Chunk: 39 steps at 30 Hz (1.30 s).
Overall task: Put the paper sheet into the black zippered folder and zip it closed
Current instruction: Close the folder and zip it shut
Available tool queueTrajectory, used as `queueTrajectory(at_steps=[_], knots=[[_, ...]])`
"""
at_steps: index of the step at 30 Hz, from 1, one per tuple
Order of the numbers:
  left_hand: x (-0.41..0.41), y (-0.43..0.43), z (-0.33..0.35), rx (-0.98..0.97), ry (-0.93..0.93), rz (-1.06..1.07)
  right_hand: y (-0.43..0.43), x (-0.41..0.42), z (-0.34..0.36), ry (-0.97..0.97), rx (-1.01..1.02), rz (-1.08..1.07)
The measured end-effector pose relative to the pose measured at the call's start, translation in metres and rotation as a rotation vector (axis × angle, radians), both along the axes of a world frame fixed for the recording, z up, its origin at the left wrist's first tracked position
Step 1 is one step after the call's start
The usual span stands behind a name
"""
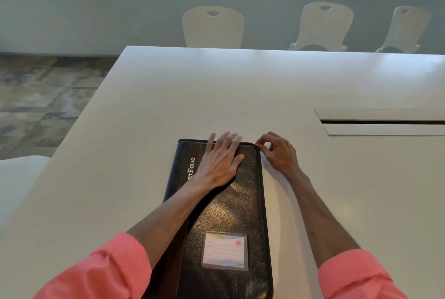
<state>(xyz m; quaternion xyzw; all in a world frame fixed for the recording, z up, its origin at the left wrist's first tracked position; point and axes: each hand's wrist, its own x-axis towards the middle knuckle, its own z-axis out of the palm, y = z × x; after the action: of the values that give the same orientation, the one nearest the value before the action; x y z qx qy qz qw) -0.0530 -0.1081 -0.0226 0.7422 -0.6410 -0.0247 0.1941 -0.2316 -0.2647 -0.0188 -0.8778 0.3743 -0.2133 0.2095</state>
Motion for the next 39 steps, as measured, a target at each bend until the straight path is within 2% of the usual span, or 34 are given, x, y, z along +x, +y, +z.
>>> queueTrajectory(at_steps=[3,6,19,39], knots=[[0.012,0.036,-0.004,0.085,-0.053,0.381,-0.011,0.001,0.001,0.005,0.019,0.069],[0.024,0.063,-0.012,0.236,0.01,0.543,-0.016,0.006,0.004,0.018,0.018,0.107],[0.027,0.074,-0.012,0.254,0.022,0.477,-0.02,0.084,0.015,0.141,-0.117,0.311],[0.044,0.093,-0.013,0.142,0.123,0.369,0.051,0.2,0.011,0.087,-0.132,0.403]])
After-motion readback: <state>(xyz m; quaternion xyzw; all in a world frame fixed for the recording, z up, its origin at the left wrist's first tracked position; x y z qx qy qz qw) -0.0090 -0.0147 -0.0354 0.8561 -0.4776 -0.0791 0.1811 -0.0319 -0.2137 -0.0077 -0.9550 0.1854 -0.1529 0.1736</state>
